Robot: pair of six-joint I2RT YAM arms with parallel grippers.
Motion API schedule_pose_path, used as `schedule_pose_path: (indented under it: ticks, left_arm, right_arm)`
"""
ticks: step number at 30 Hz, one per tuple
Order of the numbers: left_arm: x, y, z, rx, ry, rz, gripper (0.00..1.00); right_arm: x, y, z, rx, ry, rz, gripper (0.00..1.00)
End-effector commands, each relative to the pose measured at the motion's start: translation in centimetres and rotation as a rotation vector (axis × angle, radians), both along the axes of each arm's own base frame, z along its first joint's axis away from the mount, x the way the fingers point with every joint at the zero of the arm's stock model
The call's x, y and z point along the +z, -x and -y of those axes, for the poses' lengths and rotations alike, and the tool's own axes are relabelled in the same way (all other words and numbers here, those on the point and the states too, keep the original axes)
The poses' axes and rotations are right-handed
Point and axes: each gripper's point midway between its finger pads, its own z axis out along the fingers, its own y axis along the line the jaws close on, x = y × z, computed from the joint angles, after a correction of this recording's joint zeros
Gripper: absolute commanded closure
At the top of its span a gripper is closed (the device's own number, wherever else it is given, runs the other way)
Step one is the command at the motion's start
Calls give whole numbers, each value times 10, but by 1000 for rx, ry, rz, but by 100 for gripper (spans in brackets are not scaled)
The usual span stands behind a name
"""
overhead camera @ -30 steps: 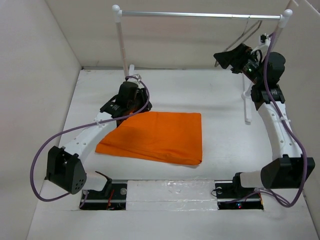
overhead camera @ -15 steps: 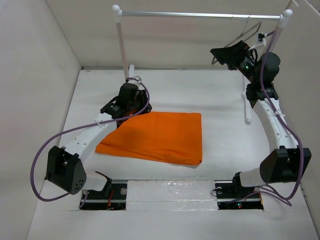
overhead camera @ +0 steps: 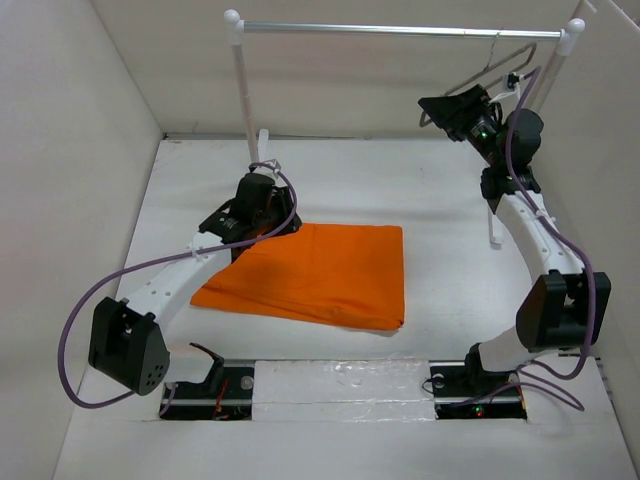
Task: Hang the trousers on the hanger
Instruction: Pick up the hanger from the clothesline.
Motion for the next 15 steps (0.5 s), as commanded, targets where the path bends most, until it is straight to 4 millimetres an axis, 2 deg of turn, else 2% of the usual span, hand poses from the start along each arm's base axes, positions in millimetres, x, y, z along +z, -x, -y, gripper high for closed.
schedule_pose_path:
  ticks: [1,9,13,15]
  left_arm:
    - [15,1,0,5,32,40,66]
    - [14,-1,5,3,49,33,66]
    - [12,0,5,3,53,29,66]
    - [10,0,5,3,53,23,66]
  right_arm:
    - [25,6,-5,3,-6,111,27]
    - [30,6,-3,11,-5,137,38]
    - [28,0,-1,19,-36,142,22]
    - [33,-2,-3,32,-53,155,19]
